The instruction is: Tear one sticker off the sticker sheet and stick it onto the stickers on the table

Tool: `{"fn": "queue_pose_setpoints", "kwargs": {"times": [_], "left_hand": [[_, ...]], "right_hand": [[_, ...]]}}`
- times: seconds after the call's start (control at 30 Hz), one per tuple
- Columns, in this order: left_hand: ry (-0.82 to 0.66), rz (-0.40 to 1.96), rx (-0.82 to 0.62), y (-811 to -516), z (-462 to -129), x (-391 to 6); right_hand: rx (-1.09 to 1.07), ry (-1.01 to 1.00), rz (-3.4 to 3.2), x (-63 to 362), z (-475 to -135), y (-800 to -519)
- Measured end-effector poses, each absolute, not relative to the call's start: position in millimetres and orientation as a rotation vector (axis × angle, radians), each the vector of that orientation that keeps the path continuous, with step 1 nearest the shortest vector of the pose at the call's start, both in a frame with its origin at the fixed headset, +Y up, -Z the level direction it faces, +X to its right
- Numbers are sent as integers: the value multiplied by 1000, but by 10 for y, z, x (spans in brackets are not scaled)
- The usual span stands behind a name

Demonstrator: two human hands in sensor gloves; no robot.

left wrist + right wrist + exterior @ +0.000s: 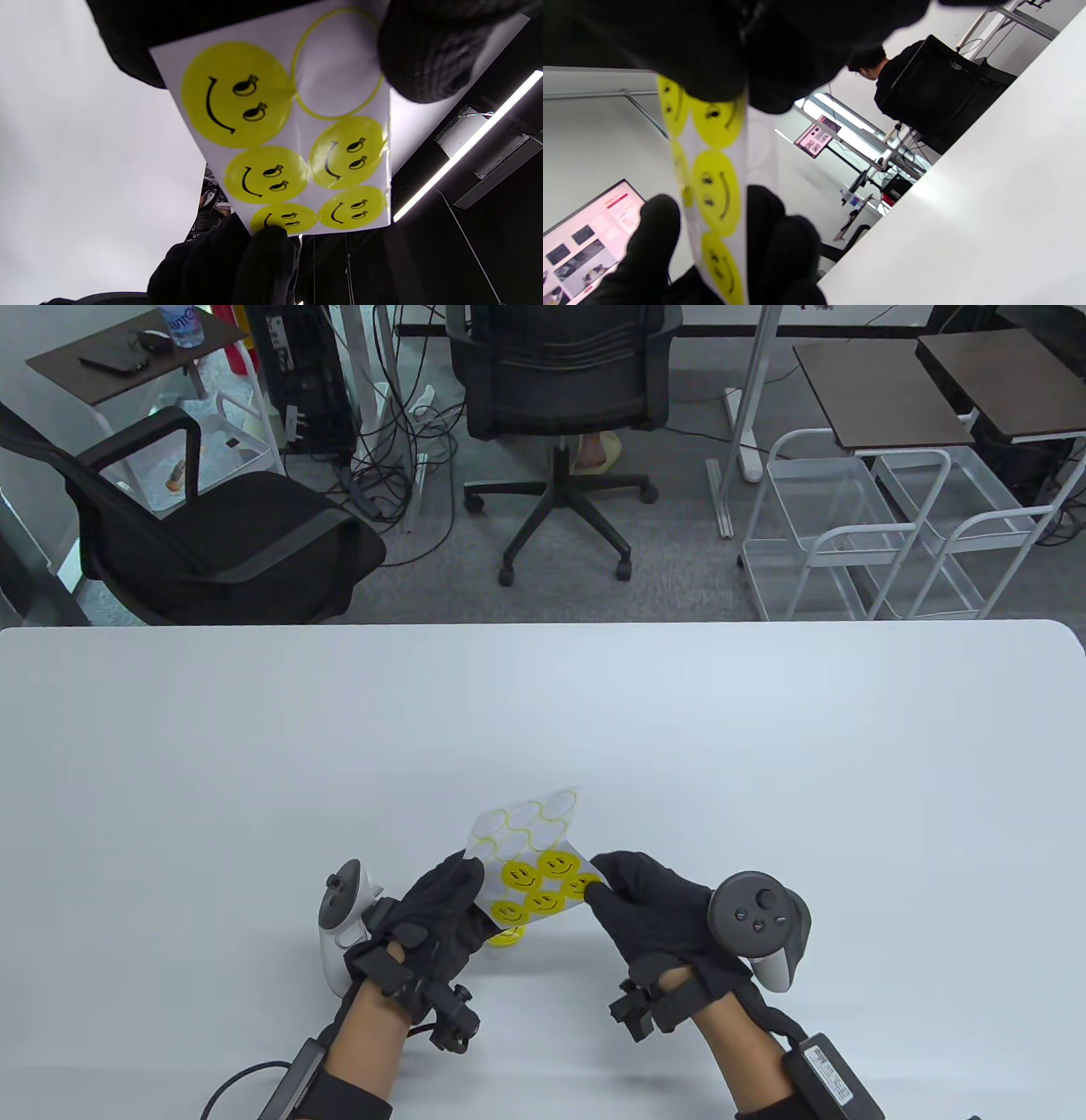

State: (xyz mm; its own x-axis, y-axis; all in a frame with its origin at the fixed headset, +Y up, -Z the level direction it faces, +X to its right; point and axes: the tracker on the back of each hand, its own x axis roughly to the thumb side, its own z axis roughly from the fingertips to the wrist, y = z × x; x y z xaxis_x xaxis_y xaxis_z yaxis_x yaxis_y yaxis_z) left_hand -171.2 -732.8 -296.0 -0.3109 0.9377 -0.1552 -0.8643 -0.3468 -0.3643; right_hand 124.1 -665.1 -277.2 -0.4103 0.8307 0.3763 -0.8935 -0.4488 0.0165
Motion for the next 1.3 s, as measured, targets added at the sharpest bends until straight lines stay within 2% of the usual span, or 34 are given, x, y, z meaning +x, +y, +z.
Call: {"fn": "queue_pose_setpoints", "kwargs": {"times": [0.13, 0.33, 0.4, 0.43, 0.5, 0.6, 0.7, 0.73, 0.83, 1.3], "left_hand": [[-228, 1881, -373, -7299, -2953, -1715], [-214, 1794, -221, -7190, -2923, -1717], [-170, 1730, -153, -7168, -2908, -1747], [-149, 1716, -135, -7166, -2903, -1758], [-108, 1712, -110, -7172, -2896, -1787], [-74, 1672, -73, -7160, -2884, -1812], [-72, 1606, -44, -7130, -2872, -1794], [-79, 1587, -35, -7114, -2863, -1771], [-107, 1530, -18, -7070, -2836, -1695], [-165, 1370, 49, -6942, -2724, -1461]], "right_hand": [[373, -210, 2006, 1237, -2770, -6652], [356, -187, 2015, 1239, -2768, -6655], [354, -227, 2047, 1234, -2743, -6637], [353, -276, 2076, 1228, -2720, -6609], [390, -561, 2259, 1204, -2613, -6453], [467, -847, 2378, 1126, -2459, -6271], [605, -945, 2435, 980, -2332, -6175], [710, -958, 2482, 872, -2278, -6155], [830, -926, 2529, 671, -2230, -6176], [784, -481, 2660, 512, -2409, -6345]]}}
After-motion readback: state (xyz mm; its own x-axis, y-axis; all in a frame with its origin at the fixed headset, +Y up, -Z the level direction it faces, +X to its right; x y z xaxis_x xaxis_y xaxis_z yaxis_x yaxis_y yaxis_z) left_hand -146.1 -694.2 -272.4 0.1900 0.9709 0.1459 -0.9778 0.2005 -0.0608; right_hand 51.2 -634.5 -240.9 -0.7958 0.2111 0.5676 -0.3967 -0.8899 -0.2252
